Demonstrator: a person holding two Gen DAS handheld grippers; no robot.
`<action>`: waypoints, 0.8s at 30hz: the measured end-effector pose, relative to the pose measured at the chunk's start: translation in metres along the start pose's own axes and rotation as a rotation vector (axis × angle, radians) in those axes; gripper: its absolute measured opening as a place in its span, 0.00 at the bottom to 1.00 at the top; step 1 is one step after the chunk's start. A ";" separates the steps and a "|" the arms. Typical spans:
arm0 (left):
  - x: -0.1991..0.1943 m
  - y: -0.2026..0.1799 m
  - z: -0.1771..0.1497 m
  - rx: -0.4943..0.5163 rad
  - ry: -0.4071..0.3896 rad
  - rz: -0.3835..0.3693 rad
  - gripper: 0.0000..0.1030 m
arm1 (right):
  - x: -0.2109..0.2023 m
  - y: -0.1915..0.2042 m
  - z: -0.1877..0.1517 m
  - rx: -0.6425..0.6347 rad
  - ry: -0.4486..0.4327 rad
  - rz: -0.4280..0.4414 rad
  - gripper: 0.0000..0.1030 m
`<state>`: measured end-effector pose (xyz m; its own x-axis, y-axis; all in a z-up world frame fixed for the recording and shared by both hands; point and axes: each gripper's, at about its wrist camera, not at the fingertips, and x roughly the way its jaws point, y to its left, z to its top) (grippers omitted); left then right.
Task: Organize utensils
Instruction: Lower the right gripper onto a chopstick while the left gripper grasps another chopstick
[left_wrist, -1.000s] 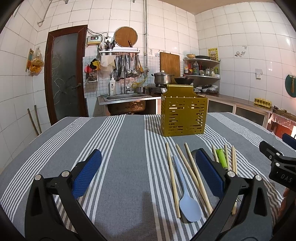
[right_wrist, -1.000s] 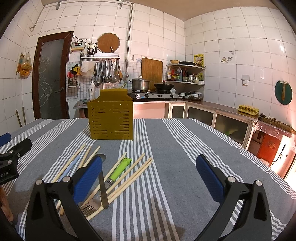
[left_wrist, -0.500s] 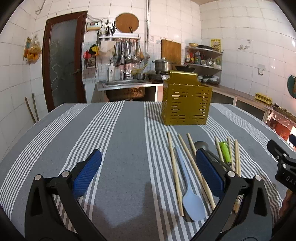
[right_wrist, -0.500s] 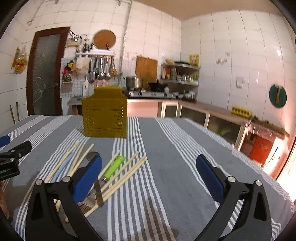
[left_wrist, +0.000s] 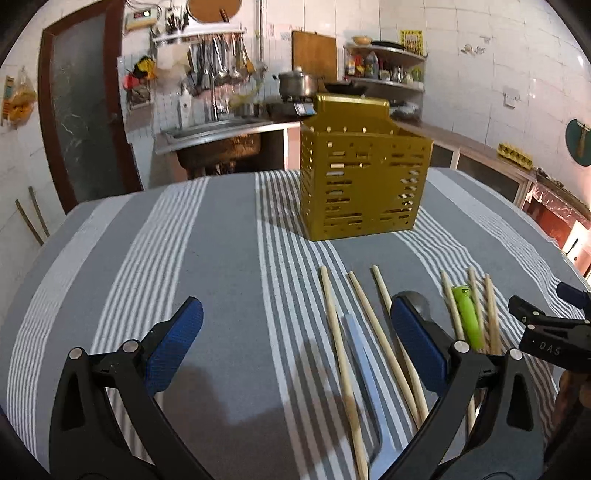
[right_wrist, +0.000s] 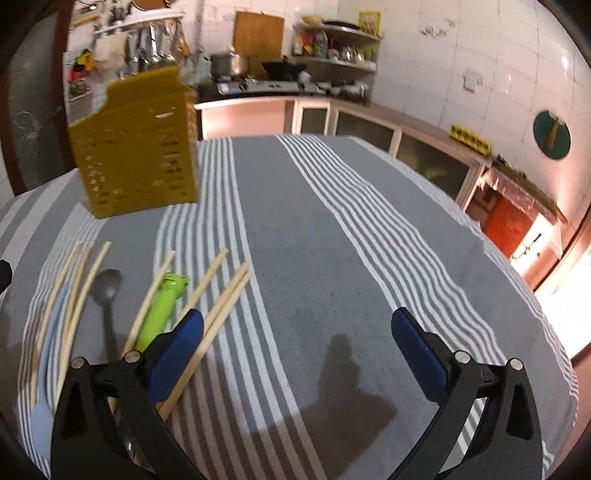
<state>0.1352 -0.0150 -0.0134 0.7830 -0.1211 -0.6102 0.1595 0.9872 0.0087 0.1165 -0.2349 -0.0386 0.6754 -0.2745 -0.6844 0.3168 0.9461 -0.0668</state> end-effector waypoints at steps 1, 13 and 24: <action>0.006 0.000 0.001 -0.002 0.012 0.000 0.95 | 0.003 0.000 0.000 0.005 0.009 0.003 0.96; 0.066 0.013 -0.001 -0.086 0.181 -0.025 0.86 | 0.025 0.007 0.000 0.036 0.107 -0.003 0.81; 0.084 0.007 0.003 -0.064 0.239 -0.024 0.86 | 0.032 0.023 0.004 0.039 0.142 0.037 0.57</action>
<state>0.2039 -0.0190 -0.0623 0.6134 -0.1237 -0.7800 0.1315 0.9899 -0.0536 0.1482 -0.2223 -0.0594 0.5872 -0.2103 -0.7816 0.3211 0.9470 -0.0136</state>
